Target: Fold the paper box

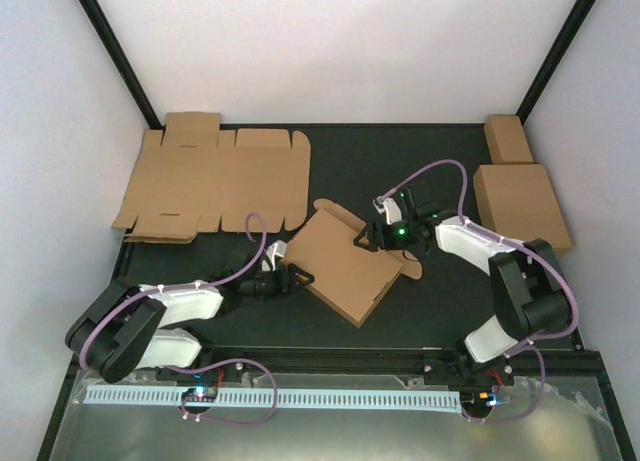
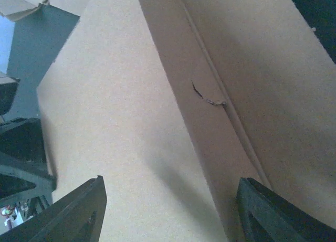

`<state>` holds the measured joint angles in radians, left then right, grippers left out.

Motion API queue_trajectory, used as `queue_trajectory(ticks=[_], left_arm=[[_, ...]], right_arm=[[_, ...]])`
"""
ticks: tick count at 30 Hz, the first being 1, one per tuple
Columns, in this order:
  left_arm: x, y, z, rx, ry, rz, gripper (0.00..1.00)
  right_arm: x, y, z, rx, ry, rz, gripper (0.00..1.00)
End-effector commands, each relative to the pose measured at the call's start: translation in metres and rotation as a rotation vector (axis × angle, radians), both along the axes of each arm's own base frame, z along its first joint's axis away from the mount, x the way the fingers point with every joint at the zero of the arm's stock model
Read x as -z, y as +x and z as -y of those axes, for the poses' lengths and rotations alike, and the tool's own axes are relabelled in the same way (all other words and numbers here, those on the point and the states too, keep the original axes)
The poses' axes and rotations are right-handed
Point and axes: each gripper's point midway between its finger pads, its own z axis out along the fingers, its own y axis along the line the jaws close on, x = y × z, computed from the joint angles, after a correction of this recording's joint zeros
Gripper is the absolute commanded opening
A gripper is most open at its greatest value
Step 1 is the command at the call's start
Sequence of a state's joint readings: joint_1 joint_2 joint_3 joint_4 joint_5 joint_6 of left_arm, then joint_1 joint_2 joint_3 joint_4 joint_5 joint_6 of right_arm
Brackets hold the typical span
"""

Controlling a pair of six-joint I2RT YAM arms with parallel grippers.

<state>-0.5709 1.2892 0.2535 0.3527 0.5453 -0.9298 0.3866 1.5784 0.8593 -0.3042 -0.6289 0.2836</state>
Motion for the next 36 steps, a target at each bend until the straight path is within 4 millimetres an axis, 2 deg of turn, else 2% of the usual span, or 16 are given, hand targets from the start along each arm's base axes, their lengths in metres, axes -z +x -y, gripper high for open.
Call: queue_trajectory(ticks=[1,6,12,15,21,23,28,32,36], left_arm=[[0.019,-0.007,-0.009,-0.008,0.048,-0.033,0.58],[0.030,-0.025,-0.020,-0.007,0.046,-0.045,0.50],[0.045,-0.040,-0.033,-0.009,0.087,-0.062,0.42],[0.051,-0.045,-0.037,-0.011,0.102,-0.075,0.39],[0.058,-0.051,-0.041,-0.007,0.116,-0.085,0.38],[0.059,-0.052,-0.042,-0.007,0.120,-0.085,0.38],[0.061,-0.055,-0.045,-0.006,0.133,-0.089,0.37],[0.062,-0.057,-0.048,-0.006,0.148,-0.087,0.37],[0.063,-0.057,-0.051,-0.010,0.164,-0.080,0.37]], right_arm=[[-0.023,-0.014,-0.004,-0.048,0.060,0.029,0.70],[-0.042,-0.022,0.000,-0.050,0.069,0.059,0.71],[-0.058,-0.013,0.014,0.011,-0.016,0.126,0.73],[-0.067,-0.006,0.023,0.053,-0.062,0.164,0.79],[-0.086,0.003,0.034,0.078,-0.131,0.226,1.00],[-0.090,0.005,0.034,0.070,-0.142,0.229,1.00],[-0.090,0.020,0.048,0.158,-0.207,0.250,1.00],[-0.081,0.019,0.039,0.125,-0.162,0.206,1.00],[-0.079,-0.004,0.011,-0.037,-0.007,0.124,1.00]])
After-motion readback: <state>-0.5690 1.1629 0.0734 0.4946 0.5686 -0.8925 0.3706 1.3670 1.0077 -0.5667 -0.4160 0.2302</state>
